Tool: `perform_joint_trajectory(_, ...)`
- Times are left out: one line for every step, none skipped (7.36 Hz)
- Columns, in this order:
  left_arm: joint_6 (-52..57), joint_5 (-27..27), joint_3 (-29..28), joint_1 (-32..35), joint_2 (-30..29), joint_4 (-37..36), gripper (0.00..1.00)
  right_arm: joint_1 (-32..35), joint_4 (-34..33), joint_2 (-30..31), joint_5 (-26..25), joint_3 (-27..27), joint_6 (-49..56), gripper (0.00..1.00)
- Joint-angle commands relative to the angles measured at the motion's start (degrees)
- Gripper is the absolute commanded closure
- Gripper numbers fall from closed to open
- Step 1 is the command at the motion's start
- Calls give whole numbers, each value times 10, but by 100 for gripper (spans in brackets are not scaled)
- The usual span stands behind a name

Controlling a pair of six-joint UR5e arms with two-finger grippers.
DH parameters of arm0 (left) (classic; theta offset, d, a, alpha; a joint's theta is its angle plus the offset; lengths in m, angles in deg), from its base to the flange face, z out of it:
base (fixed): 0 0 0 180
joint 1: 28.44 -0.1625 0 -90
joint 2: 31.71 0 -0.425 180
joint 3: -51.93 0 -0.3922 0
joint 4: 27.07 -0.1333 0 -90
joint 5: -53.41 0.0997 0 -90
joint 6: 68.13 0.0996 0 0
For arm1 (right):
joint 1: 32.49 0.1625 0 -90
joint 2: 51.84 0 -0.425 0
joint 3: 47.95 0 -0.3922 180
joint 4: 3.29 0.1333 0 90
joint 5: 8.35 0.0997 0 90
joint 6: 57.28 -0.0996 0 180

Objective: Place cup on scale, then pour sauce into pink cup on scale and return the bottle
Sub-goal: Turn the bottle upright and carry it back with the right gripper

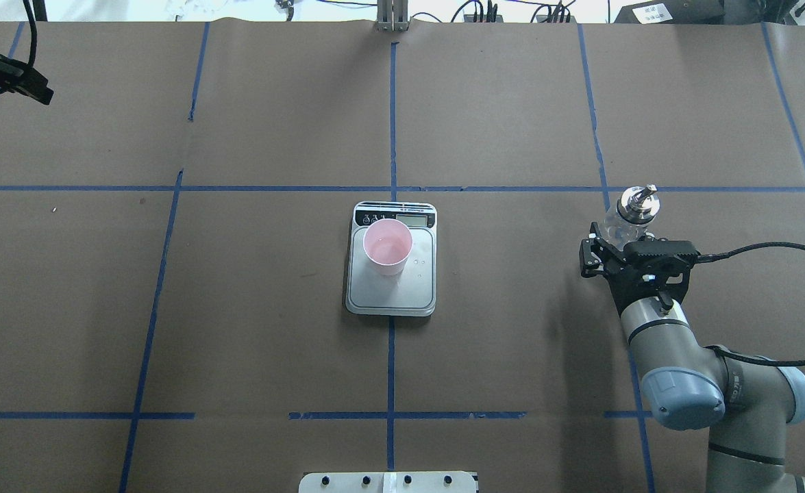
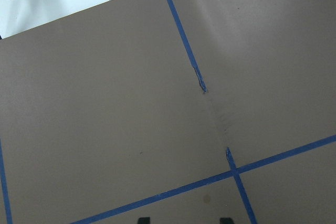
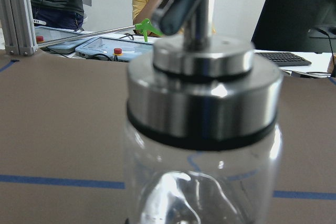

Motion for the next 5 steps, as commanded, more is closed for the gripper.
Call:
perform_joint_trajectory(-1, 0, 0, 0, -1, 0, 46, 0, 3, -1, 19, 6, -1, 100)
perform_joint_trajectory(-1, 1, 0, 0, -2, 1, 46, 0, 3, -5, 21, 5, -2, 100)
perform_joint_trajectory(-1, 1, 0, 0, -2, 0, 46, 0, 3, -4, 22, 5, -2, 100)
perform_joint_trajectory(-1, 1, 0, 0, -3, 0, 46, 0, 3, -2, 30, 5, -15, 100)
perform_joint_trajectory(-1, 1, 1, 0, -3, 0, 46, 0, 14, 0, 33, 7, -19, 100)
